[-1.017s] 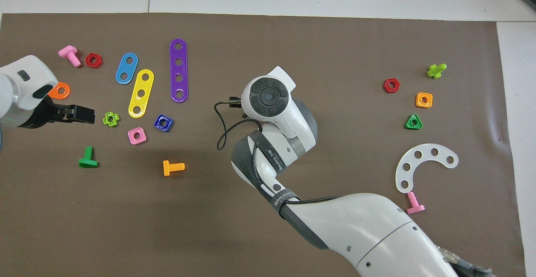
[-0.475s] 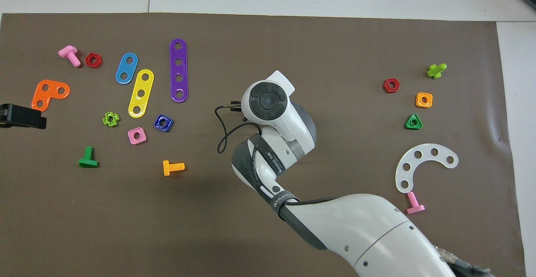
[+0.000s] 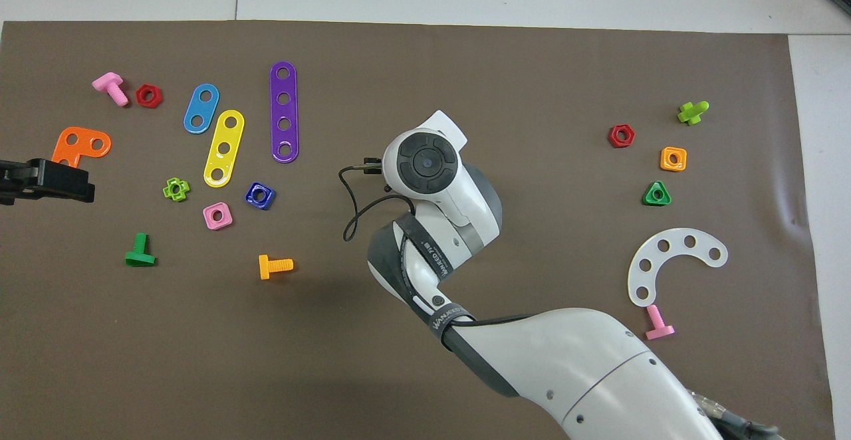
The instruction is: Unscrew and place screws in storage area
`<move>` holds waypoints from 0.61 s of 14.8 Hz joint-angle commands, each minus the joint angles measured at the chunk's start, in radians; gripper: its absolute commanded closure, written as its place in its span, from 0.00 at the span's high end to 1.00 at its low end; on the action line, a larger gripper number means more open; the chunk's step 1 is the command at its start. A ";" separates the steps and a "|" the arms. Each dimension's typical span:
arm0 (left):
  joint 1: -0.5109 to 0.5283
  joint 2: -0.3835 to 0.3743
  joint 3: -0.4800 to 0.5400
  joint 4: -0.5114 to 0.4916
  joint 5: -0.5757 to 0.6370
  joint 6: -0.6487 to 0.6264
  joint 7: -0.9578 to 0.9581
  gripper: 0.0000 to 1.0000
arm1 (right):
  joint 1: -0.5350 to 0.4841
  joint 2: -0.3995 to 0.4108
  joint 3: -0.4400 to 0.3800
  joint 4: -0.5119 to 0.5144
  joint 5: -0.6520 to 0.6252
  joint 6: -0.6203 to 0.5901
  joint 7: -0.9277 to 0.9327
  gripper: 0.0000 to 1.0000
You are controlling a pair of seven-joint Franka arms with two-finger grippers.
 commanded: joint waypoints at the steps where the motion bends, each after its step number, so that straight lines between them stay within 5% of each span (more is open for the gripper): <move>1: -0.012 -0.023 0.009 -0.043 -0.001 0.021 -0.002 1.00 | -0.006 -0.017 0.005 -0.028 -0.018 0.023 -0.016 0.00; 6: -0.012 -0.046 0.009 -0.093 -0.001 0.076 -0.003 1.00 | -0.014 -0.024 0.005 0.019 -0.018 -0.059 -0.016 0.00; 9: -0.012 -0.039 0.009 -0.080 -0.001 0.076 -0.002 1.00 | -0.039 -0.110 -0.002 0.000 -0.013 -0.099 -0.016 0.00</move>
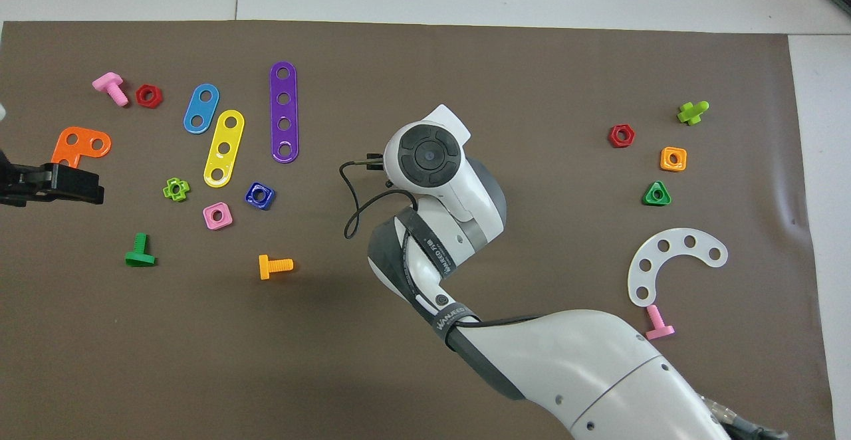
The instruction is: Unscrew and place screws in storage area
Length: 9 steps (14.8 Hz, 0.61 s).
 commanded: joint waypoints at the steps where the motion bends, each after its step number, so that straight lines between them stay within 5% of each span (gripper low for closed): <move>1: -0.012 -0.022 0.009 -0.019 -0.003 0.027 -0.002 1.00 | -0.049 -0.127 -0.001 -0.048 -0.016 -0.061 -0.019 0.00; 5: -0.012 -0.021 0.009 -0.019 -0.003 0.037 0.012 1.00 | -0.219 -0.342 -0.002 -0.221 -0.016 -0.079 -0.201 0.00; 9: -0.010 -0.027 0.009 -0.028 -0.003 0.043 0.036 1.00 | -0.391 -0.419 0.001 -0.323 -0.004 -0.076 -0.335 0.00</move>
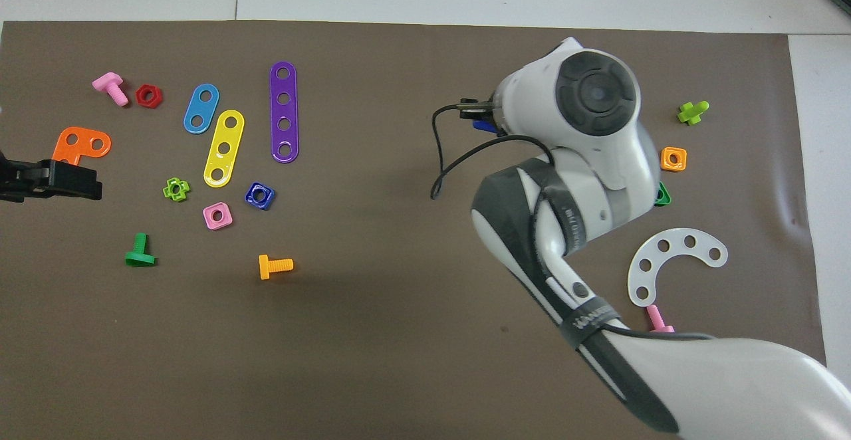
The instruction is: Unscrew and place screws in storage area
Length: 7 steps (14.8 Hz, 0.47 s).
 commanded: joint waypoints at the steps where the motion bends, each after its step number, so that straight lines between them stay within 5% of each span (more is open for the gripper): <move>1: -0.010 -0.025 0.009 -0.029 -0.003 0.019 0.033 1.00 | -0.096 -0.064 0.018 -0.139 0.004 0.043 -0.090 0.00; 7: -0.010 -0.030 0.007 -0.040 -0.003 0.019 0.042 1.00 | -0.191 -0.113 0.020 -0.504 0.035 0.414 -0.162 0.00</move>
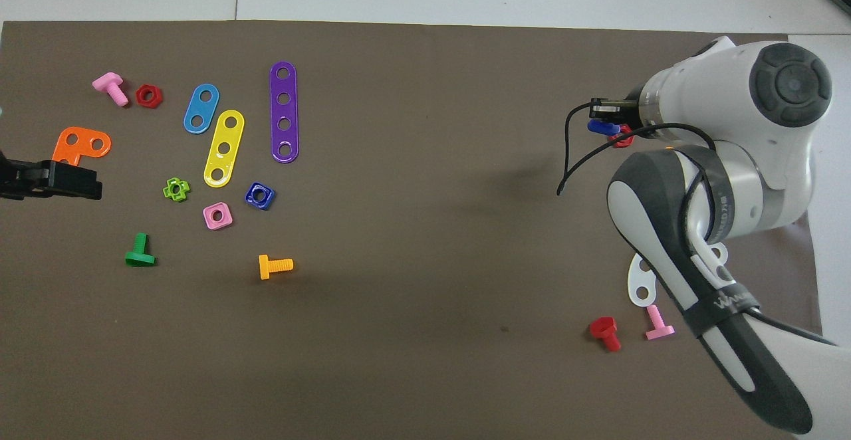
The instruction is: Unscrew and place screws in storage area
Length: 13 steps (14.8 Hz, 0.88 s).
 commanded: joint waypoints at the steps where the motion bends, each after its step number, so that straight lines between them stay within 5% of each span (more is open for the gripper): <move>1: -0.010 -0.030 0.007 -0.038 -0.003 0.017 0.014 1.00 | -0.031 -0.050 0.017 -0.163 0.022 0.131 -0.056 0.00; 13: -0.010 -0.033 0.009 -0.042 -0.003 0.008 0.003 1.00 | -0.063 -0.031 0.019 -0.200 0.024 0.136 -0.131 0.00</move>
